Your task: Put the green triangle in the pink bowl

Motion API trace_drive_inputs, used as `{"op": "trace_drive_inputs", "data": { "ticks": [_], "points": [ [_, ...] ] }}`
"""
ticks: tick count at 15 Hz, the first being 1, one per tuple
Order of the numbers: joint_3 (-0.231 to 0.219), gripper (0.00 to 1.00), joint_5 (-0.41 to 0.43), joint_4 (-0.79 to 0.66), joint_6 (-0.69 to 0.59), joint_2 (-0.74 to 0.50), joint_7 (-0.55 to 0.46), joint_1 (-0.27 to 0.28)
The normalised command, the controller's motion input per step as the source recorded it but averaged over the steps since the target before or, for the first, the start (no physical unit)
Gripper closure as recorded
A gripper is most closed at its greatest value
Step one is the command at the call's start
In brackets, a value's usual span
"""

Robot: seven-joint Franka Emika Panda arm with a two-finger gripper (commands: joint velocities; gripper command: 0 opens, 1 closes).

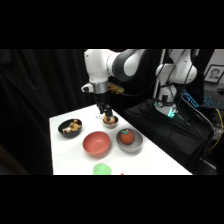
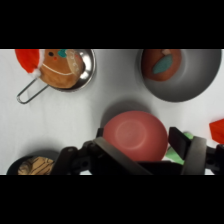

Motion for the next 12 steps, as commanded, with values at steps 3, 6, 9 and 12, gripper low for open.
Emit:
{"op": "trace_drive_inputs", "data": {
  "ticks": [3, 6, 9, 12],
  "points": [
    [0.045, 0.0, 0.031, 0.02, 0.02, 0.02, 0.01, -0.009],
    [0.098, 0.0, 0.069, 0.06, 0.09, 0.0, 0.07, 0.061],
    [0.118, 0.0, 0.058, 0.17, 0.15, 0.07, 0.17, 0.134],
    [0.101, 0.0, -0.015, 0.34, 0.22, 0.27, 0.26, 0.168]
  ]
}}
